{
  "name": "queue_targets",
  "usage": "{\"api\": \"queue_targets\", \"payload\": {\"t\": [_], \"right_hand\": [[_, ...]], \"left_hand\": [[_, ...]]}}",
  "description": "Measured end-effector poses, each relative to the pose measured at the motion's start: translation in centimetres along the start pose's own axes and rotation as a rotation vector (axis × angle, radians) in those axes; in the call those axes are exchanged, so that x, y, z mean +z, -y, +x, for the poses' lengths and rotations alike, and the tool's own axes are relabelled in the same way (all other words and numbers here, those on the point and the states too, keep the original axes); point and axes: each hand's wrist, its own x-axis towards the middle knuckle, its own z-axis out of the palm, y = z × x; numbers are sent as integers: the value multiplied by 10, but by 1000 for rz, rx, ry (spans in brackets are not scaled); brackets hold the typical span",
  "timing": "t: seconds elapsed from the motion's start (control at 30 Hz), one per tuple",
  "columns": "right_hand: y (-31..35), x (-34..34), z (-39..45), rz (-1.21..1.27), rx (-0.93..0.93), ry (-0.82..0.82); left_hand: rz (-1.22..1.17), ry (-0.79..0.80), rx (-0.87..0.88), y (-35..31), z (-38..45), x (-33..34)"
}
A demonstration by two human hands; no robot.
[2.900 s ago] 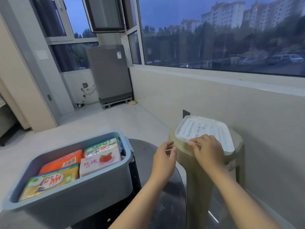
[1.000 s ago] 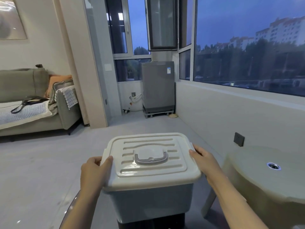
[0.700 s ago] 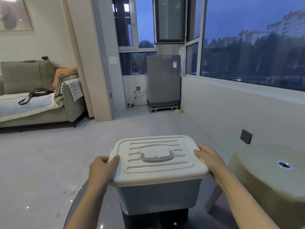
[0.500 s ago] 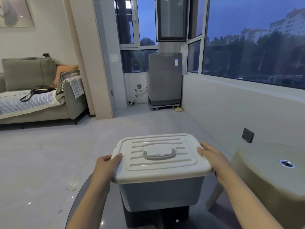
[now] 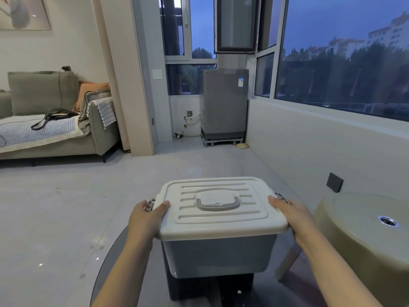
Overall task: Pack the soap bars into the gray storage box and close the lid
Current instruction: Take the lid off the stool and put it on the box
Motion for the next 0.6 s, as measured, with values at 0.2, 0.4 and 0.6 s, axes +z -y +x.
{"api": "queue_targets", "payload": {"t": [0.2, 0.4, 0.6], "right_hand": [[3, 0, -3, -133, -127, -43], [8, -3, -3, -242, -184, -32], [14, -3, -6, -388, -251, 27]], "left_hand": [[-67, -3, 49, 0, -4, 1], [134, -39, 138, 2, 5, -2], [228, -45, 183, 3, 7, -3]]}}
